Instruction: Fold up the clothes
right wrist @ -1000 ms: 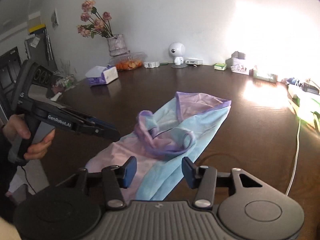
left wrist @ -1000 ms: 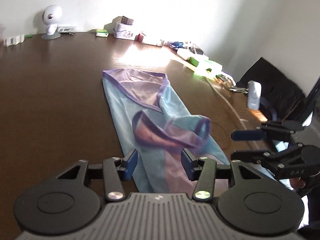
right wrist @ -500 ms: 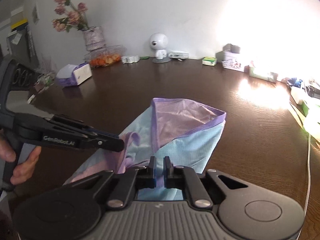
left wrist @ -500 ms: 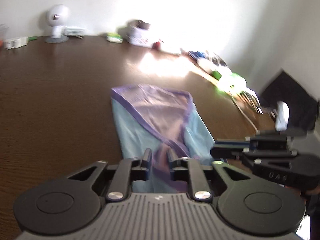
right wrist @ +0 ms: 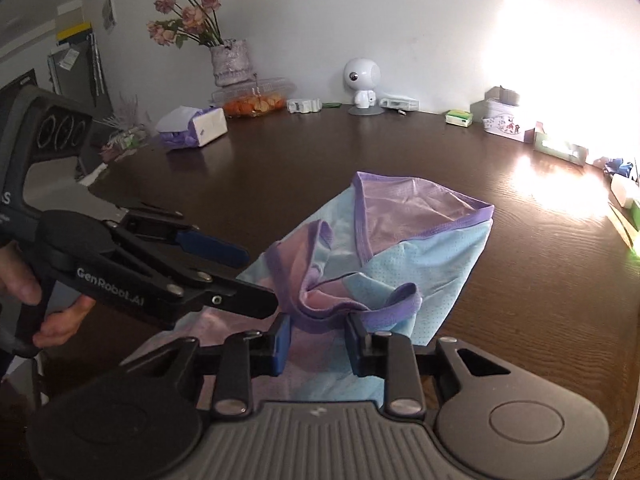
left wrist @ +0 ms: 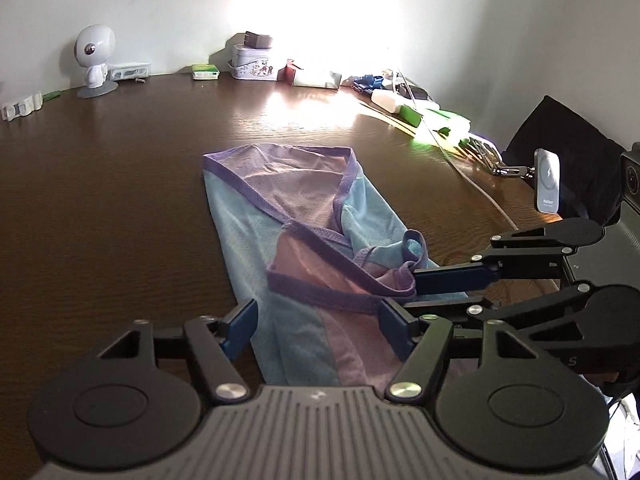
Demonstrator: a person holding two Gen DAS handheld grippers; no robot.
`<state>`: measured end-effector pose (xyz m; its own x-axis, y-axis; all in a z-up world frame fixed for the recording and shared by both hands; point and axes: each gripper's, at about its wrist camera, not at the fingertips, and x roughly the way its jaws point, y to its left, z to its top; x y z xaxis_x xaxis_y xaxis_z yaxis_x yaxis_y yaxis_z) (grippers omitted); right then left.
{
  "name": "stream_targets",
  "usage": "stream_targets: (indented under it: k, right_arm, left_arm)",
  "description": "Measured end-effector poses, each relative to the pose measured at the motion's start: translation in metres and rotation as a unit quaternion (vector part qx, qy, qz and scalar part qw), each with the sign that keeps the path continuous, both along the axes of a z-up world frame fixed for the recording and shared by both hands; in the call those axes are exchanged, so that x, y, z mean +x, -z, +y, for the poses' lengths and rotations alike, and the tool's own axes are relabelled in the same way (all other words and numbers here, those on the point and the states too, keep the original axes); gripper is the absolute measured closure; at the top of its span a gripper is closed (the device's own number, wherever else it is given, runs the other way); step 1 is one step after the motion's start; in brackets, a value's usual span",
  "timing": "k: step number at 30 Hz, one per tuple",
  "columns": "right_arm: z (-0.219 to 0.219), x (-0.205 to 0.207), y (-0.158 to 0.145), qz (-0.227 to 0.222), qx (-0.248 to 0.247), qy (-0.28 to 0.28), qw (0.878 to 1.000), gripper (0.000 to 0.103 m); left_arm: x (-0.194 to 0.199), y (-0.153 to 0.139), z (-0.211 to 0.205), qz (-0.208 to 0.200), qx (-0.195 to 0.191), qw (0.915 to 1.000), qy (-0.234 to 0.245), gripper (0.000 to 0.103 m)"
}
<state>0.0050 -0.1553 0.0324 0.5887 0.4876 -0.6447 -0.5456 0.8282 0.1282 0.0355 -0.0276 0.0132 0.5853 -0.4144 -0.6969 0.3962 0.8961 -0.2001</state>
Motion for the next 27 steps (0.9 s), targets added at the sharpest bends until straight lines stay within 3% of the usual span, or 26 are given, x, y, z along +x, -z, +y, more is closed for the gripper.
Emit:
stream_targets:
  k: [2, 6, 11, 13, 16, 18, 20, 24, 27]
  right_arm:
    - [0.004, 0.009, 0.002, -0.009, -0.012, 0.018, 1.0, 0.086]
    - [0.011, 0.012, -0.001, -0.034, -0.028, 0.038, 0.998, 0.082]
    - [-0.004, 0.012, -0.003, -0.027, 0.011, 0.055, 0.998, 0.081]
    - [-0.001, 0.018, 0.006, -0.017, -0.014, 0.064, 0.998, 0.082]
    - [0.006, 0.012, 0.002, -0.041, -0.039, 0.063, 0.996, 0.082]
    - [0.002, 0.008, -0.007, -0.051, -0.019, 0.069, 0.996, 0.082]
    - [-0.002, 0.006, -0.013, -0.053, -0.003, 0.071, 0.996, 0.082]
    - [0.003, 0.02, 0.006, -0.015, -0.017, 0.066, 0.998, 0.083]
    - [-0.009, 0.0, -0.01, -0.037, 0.018, 0.071, 0.997, 0.08]
  left_arm:
    - [0.006, 0.003, -0.002, 0.01, -0.003, 0.9999, -0.003, 0.058]
    - [0.002, 0.005, 0.004, 0.007, -0.02, 0.9998, -0.005, 0.053]
    - [0.004, 0.006, 0.007, 0.001, -0.012, 0.9998, -0.017, 0.05]
    - [0.002, 0.005, 0.002, -0.002, 0.0, 0.9999, -0.015, 0.047]
    - [-0.007, -0.001, 0.003, -0.008, 0.001, 0.9998, -0.017, 0.046]
    - [-0.015, -0.007, 0.007, -0.016, -0.008, 0.9996, -0.024, 0.035]
    - [-0.019, -0.01, 0.005, -0.026, -0.009, 0.9994, -0.02, 0.034]
    - [-0.019, -0.001, -0.001, -0.001, 0.008, 0.9997, -0.024, 0.036]
    - [-0.04, -0.01, 0.019, -0.004, -0.031, 0.9993, -0.018, 0.032]
